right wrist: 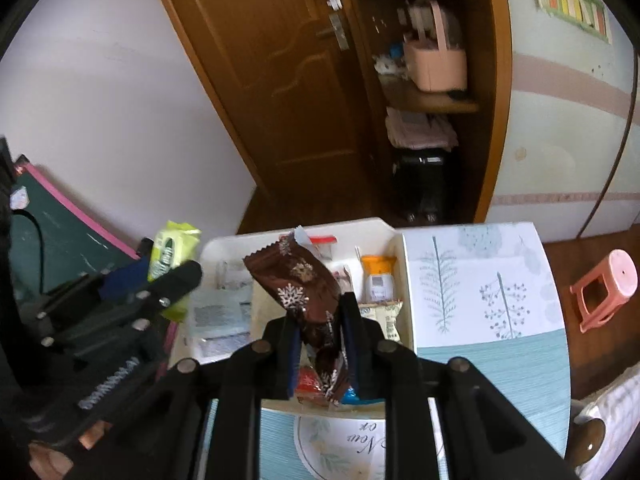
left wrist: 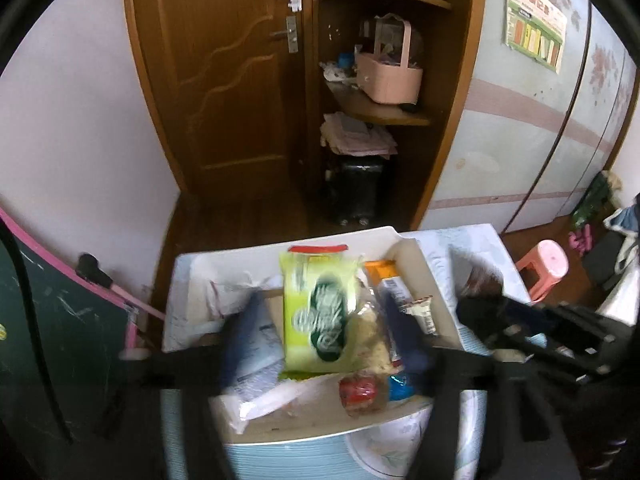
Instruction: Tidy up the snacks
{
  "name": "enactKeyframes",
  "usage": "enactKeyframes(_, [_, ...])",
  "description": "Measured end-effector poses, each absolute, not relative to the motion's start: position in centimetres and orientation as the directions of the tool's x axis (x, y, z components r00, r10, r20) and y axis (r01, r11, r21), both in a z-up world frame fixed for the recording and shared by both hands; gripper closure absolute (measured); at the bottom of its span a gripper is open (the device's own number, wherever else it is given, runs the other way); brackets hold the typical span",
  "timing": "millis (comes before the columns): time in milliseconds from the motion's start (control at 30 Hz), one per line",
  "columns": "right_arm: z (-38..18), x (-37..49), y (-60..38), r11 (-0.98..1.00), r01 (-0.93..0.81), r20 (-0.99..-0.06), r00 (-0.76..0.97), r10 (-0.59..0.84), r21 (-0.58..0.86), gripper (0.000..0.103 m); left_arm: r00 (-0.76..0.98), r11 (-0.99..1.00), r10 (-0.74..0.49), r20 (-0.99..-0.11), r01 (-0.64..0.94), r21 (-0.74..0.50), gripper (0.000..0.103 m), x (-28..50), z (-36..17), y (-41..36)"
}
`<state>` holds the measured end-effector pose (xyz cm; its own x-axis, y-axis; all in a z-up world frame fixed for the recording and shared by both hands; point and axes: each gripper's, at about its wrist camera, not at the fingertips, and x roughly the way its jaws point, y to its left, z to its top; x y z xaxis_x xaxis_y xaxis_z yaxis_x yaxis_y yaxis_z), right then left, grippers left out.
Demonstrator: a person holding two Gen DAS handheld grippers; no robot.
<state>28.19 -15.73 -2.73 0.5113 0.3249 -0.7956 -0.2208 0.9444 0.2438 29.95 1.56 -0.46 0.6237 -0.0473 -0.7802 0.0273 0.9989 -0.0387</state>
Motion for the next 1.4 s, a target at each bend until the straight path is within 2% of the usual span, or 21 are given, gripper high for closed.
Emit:
enactKeyframes(67, [-3.5, 28.4, -15.5, 0.952, -0.211, -0.816, 0.495, 0.298, 0.220, 0.064, 0.637, 0.998, -0.052, -0.769, 0.016, -0.055, 0.003, 29.9, -0.5, 2.1])
enactKeyframes(133, [-3.9, 28.3, -15.7, 0.956, -0.198, -0.817, 0.498, 0.290, 0.218, 0.048, 0.644, 0.996, -0.079, -0.761, 0.028, -0.079, 0.001, 29.7, -0.5, 2.5])
enactKeyframes(167, [-4.0, 28.2, -15.8, 0.955, -0.191, -0.812, 0.504, 0.294, 0.227, 0.043, 0.647, 0.997, -0.074, -0.759, 0.029, -0.073, 0.001, 29.7, -0.5, 2.6])
enactKeyframes(200, [-3.9, 28.1, -15.9, 0.955, -0.186, -0.809, 0.509, 0.294, 0.231, 0.042, 0.646, 0.998, -0.065, -0.761, 0.027, -0.063, 0.001, 29.6, -0.6, 2.6])
enactKeyframes(333, [-3.9, 27.8, -15.8, 0.956, -0.180, -0.807, 0.513, 0.292, 0.231, 0.041, 0.637, 1.000, -0.019, -0.770, 0.013, -0.014, 0.001, 29.5, -0.8, 2.4])
enactKeyframes(867, [-2.4, 23.0, -17.1, 0.973, -0.179, -0.796, 0.563, 0.222, 0.145, 0.041, 0.631, 1.000, -0.002, -0.776, -0.013, -0.013, 0.001, 23.7, -0.3, 0.6])
enactKeyframes(1167, [-4.9, 15.6, -20.0, 0.981, -0.143, -0.838, 0.512, 0.187, 0.131, 0.041, 0.564, 0.999, 0.010, -0.825, -0.031, -0.009, 0.001, 15.1, -3.5, -1.2])
enactKeyframes(1400, [-6.7, 9.8, -22.1, 0.978, -0.116, -0.872, 0.444, 0.205, 0.171, 0.041, 0.531, 0.998, 0.002, -0.847, -0.048, -0.028, 0.001, 9.0, -4.6, -2.1])
